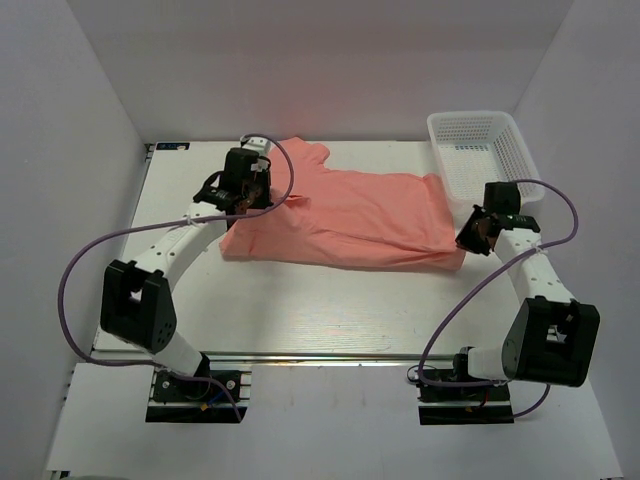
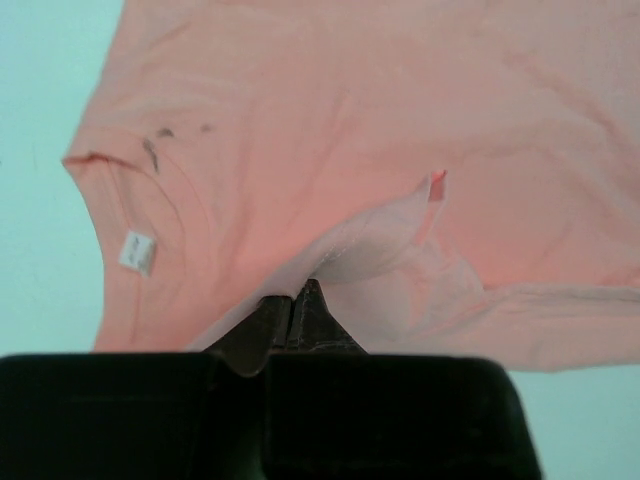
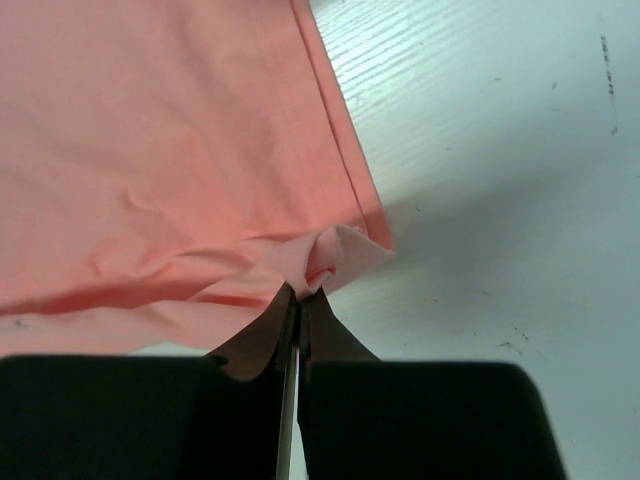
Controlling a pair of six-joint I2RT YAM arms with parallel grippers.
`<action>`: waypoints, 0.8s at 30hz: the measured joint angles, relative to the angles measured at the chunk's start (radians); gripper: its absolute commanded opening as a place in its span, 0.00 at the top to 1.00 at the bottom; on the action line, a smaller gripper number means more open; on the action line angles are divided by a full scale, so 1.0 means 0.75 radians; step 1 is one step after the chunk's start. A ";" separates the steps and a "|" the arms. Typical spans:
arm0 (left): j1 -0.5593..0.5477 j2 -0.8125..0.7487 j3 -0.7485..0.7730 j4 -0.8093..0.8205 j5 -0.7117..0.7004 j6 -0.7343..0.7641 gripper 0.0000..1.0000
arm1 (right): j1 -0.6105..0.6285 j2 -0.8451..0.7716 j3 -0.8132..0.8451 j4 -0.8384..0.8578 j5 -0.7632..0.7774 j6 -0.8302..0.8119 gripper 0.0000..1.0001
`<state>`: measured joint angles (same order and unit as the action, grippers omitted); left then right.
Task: Fold and stack the t-shirts
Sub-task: Fold the flattened tshirt in 1/3 of the way
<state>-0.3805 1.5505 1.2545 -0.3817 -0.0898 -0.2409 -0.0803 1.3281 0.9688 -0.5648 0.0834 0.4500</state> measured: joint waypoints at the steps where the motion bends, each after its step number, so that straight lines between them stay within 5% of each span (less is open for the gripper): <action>1: 0.008 0.025 0.023 0.007 -0.001 0.026 1.00 | 0.002 0.011 0.003 0.013 -0.010 -0.012 1.00; 15: 0.105 0.310 0.190 0.138 0.010 0.198 1.00 | 0.079 0.251 0.217 0.092 -0.009 -0.097 0.99; 16: 0.111 0.327 0.199 0.151 0.015 0.201 1.00 | 0.084 0.271 0.234 0.092 0.002 -0.098 0.96; 19: 0.127 0.368 0.212 0.176 0.013 0.207 1.00 | 0.094 0.321 0.287 0.089 0.038 -0.095 0.67; 20: 0.133 0.382 0.215 0.181 0.010 0.208 0.86 | 0.096 0.336 0.306 0.089 0.046 -0.098 0.59; 21: 0.138 0.397 0.227 0.181 0.009 0.212 0.32 | 0.098 0.348 0.322 0.089 0.050 -0.101 0.52; 22: 0.145 0.419 0.247 0.180 0.007 0.221 0.07 | 0.099 0.361 0.341 0.091 0.054 -0.109 0.48; 24: 0.157 0.474 0.306 0.170 0.000 0.214 0.00 | 0.100 0.378 0.369 0.090 0.058 -0.119 0.37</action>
<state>-0.2626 1.9057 1.4837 -0.2539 -0.0898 -0.0803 -0.0051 1.6119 1.2457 -0.4976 0.1272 0.3611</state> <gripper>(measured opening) 0.865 0.530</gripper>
